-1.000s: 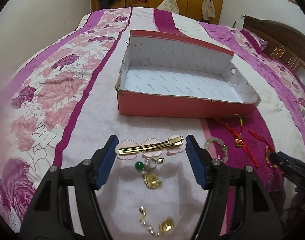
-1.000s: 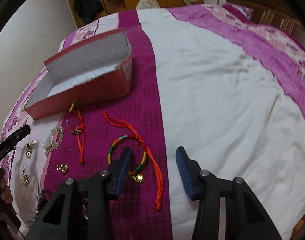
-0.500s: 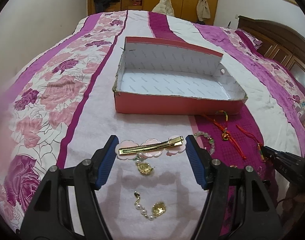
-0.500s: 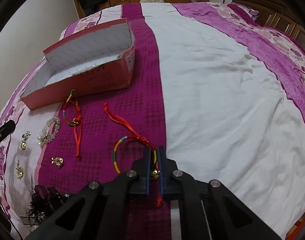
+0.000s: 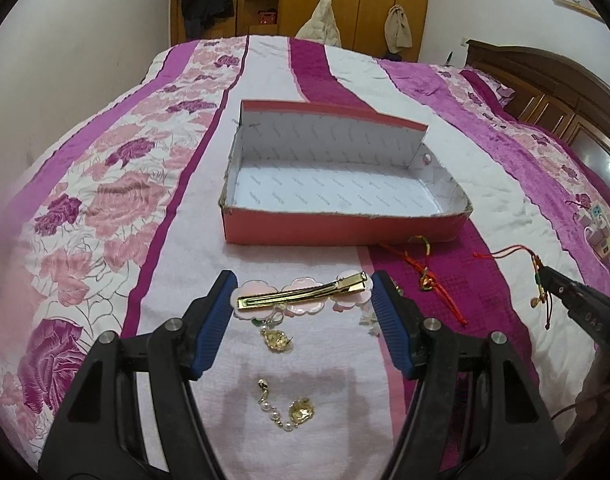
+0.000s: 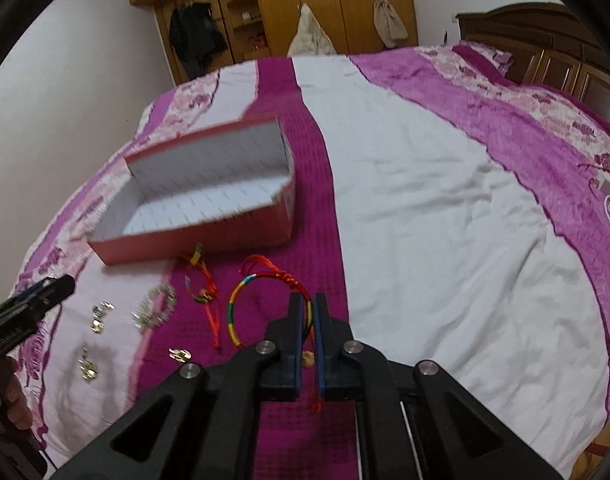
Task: Organize jewelry
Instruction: 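Lift the hair clip with the left tool while the right tool grasps the rainbow bracelet, then carry both items into the red box and open the left then right tool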
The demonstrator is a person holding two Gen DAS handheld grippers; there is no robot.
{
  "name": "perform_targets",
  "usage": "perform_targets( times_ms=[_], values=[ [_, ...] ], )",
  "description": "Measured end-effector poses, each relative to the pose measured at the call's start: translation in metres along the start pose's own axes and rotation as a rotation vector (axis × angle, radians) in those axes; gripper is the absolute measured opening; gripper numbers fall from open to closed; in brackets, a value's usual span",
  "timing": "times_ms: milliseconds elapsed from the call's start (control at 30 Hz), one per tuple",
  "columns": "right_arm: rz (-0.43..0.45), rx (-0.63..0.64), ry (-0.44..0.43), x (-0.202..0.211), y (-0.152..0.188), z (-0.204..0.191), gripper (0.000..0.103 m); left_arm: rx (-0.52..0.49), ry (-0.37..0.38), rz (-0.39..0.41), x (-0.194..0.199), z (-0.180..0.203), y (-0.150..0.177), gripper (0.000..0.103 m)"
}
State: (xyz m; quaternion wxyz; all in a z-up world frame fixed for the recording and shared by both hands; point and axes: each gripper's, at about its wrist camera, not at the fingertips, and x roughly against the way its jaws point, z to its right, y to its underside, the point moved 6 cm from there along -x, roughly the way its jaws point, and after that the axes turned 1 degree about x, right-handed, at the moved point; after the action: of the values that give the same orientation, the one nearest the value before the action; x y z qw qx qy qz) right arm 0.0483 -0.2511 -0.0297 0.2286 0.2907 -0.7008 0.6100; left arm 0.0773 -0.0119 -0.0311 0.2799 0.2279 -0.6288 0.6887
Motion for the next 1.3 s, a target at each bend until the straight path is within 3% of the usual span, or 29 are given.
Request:
perform_targets(
  times_ms=[333, 733, 1067, 1300],
  values=[
    [0.068, 0.009, -0.046, 0.023, -0.025, -0.017, 0.006, -0.011, 0.006, 0.073, 0.017, 0.001, -0.027, 0.061],
    [0.125, 0.073, -0.074, 0.023, -0.077, -0.047, 0.006, -0.028, 0.001, 0.141, 0.015, -0.001, -0.081, 0.061],
    [0.170, 0.083, -0.100, 0.002, -0.127, -0.069, 0.006, -0.034, -0.019, 0.183, -0.003, -0.005, -0.117, 0.061],
    [0.148, 0.068, -0.112, -0.033, -0.149, -0.078, 0.006, -0.039, -0.023, 0.165, -0.027, -0.005, -0.133, 0.061]
  ],
)
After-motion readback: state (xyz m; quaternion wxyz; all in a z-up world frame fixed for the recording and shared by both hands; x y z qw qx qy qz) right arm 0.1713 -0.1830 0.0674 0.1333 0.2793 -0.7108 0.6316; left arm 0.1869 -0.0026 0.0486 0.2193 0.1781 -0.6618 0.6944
